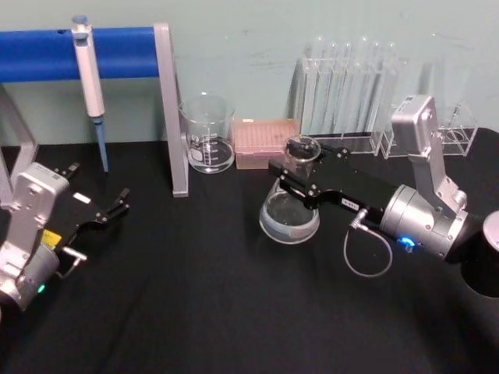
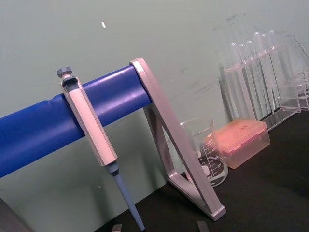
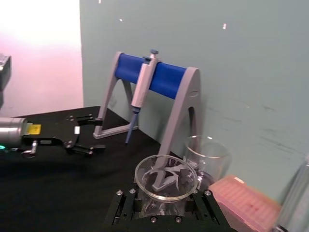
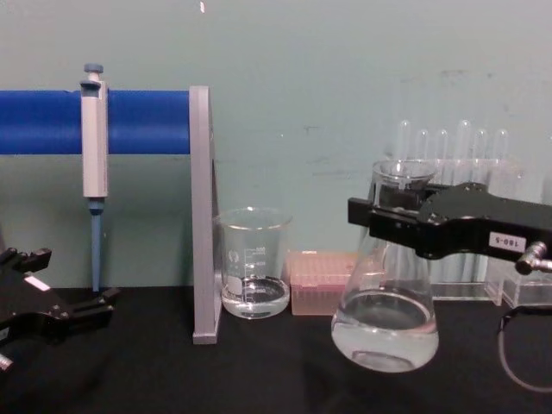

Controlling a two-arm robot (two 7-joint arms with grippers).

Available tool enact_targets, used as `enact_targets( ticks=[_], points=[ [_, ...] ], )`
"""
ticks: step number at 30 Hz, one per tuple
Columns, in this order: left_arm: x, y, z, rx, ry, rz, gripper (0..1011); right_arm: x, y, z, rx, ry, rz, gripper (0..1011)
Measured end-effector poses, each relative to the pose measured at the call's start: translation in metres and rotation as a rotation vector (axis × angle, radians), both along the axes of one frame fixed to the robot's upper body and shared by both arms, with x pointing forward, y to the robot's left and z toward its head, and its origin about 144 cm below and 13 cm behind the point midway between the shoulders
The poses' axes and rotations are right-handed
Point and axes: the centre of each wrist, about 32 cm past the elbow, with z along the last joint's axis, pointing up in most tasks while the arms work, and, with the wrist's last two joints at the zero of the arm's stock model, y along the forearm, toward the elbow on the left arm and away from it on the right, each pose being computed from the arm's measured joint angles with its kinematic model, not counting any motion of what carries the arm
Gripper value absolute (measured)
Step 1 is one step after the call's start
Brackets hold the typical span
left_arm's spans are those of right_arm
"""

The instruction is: Grasp the erlenmeyer flask with one hand, shake it three times, then place it back.

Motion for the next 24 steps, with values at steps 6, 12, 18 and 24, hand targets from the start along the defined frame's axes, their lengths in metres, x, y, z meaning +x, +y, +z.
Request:
enact_targets(
  ticks=[6,12,18,24],
  points=[
    [0.0,0.0,0.0,0.0,0.0,0.0,1001,-0.0004,0.0009,-0.0006,-0.005,0.001,0.026,453],
    [0.0,0.0,0.0,0.0,0.0,0.0,1001,-0.0004,0.0016,-0.0009,-0.004,-0.001,0.036,453],
    [0.0,0.0,0.0,0.0,0.0,0.0,1001,0.0004,0.0022,-0.0022,-0.001,-0.001,0.036,453],
    [0.0,0.0,0.0,0.0,0.0,0.0,1001,0.0018,0.0028,-0.0032,0.003,-0.001,0.036,453]
  ],
)
